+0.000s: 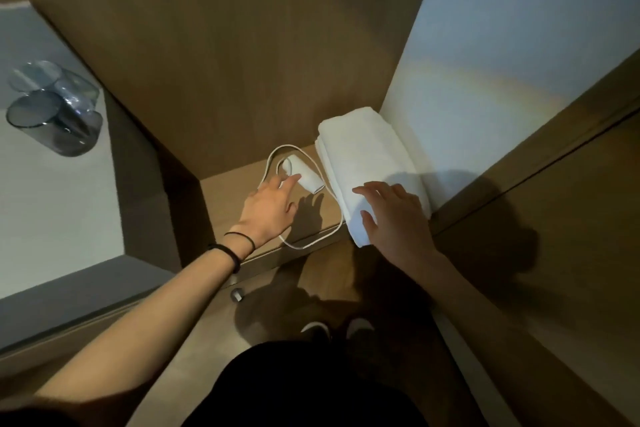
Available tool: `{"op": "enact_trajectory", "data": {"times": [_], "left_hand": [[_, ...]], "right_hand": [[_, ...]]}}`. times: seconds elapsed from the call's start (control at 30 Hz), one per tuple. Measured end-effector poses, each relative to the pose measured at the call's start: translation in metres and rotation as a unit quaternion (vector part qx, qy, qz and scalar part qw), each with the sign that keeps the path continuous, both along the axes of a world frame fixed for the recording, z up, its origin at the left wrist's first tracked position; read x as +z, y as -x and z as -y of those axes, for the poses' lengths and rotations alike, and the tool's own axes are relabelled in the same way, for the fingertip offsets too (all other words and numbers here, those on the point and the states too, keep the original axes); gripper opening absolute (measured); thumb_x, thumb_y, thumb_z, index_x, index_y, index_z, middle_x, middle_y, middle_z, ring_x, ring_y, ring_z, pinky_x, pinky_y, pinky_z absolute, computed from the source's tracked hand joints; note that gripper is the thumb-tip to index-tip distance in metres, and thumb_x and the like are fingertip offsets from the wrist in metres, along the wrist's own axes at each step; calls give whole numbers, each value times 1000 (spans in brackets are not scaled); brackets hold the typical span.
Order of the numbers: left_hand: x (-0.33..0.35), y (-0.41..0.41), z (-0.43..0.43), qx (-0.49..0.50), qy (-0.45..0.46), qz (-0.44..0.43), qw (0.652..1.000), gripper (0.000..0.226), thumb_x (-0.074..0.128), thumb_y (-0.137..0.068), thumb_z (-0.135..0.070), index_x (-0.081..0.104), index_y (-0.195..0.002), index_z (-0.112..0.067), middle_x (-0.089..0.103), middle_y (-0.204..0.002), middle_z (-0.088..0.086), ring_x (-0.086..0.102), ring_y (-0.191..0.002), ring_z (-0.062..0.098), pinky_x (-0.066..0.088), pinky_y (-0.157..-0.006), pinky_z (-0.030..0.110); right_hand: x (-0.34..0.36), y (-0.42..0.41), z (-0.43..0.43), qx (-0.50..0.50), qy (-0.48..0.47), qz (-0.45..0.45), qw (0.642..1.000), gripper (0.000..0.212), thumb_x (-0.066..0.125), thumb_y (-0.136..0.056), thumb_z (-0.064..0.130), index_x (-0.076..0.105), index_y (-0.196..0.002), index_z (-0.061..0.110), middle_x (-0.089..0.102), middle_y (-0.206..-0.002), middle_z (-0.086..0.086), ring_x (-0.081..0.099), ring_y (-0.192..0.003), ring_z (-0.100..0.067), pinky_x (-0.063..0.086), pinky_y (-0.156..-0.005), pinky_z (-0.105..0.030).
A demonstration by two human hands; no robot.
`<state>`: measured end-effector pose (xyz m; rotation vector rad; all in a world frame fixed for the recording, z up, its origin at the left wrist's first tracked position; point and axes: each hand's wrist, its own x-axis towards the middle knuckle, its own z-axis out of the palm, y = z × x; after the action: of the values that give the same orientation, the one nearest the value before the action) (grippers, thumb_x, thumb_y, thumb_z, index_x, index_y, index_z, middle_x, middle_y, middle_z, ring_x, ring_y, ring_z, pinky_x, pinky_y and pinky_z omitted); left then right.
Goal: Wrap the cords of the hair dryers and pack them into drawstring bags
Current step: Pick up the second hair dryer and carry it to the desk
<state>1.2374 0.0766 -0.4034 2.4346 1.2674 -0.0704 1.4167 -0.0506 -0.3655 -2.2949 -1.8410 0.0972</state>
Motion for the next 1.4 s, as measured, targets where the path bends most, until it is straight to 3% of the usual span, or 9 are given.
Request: {"op": "enact_trajectory", "data": {"times": [0.33, 0.53, 0.83, 0.97, 1.1, 1.23, 1.4], "left_hand": [[-28, -31, -17, 190, 11, 1, 982, 58, 44, -96, -43, 25, -148, -25, 31, -150, 7, 36, -133, 30, 38, -105, 45], [-49, -41, -24, 276, 43, 0, 960, 61, 44, -96, -43, 18, -149, -29, 27, -152, 8, 33, -136, 31, 38, -104, 48], [-110, -34, -80, 316, 63, 14, 946, 64, 46, -95, -41, 14, -149, -30, 26, -152, 7, 32, -137, 29, 36, -106, 48], [-152, -33, -116, 312, 69, 14, 947, 67, 50, -94, -38, 13, -150, -30, 26, -153, 8, 31, -138, 29, 33, -110, 47], [-198, -38, -142, 301, 87, 20, 949, 74, 54, -91, -38, 12, -150, -30, 25, -153, 9, 31, -137, 29, 34, -109, 45], [-242, -46, -158, 298, 83, 52, 949, 77, 59, -87, -37, 16, -150, -26, 33, -147, 6, 41, -128, 26, 43, -101, 41], [-297, -58, -178, 304, 57, 45, 950, 83, 62, -84, -38, 13, -150, -29, 29, -149, 9, 33, -134, 29, 37, -105, 43]], "right_hand": [[-43, -66, -90, 150, 41, -50, 987, 44, 71, -83, 24, 61, -125, 16, 60, -130, -8, 63, -101, -28, 48, -82, -29], [-68, -84, -146, 198, 140, -16, 970, 57, 54, -92, 39, 33, -144, 27, 34, -151, -1, 46, -123, -24, 42, -96, -26], [-134, -82, -211, 191, 205, -47, 959, 61, 56, -92, 25, 26, -145, 25, 25, -151, -12, 34, -132, -29, 40, -103, -39], [-182, -76, -233, 160, 210, -61, 963, 63, 55, -92, 24, 23, -146, 24, 20, -153, -13, 33, -132, -31, 40, -102, -38], [-227, -74, -247, 130, 207, -79, 966, 65, 58, -91, 24, 24, -146, 22, 18, -152, -14, 39, -125, -30, 45, -95, -33], [-268, -73, -261, 117, 199, -121, 965, 67, 58, -90, 18, 22, -146, 23, 17, -152, -15, 35, -128, -31, 43, -99, -35], [-329, -68, -280, 91, 138, -140, 976, 69, 64, -87, 17, 28, -146, 20, 27, -149, -19, 37, -130, -35, 46, -97, -38]]}}
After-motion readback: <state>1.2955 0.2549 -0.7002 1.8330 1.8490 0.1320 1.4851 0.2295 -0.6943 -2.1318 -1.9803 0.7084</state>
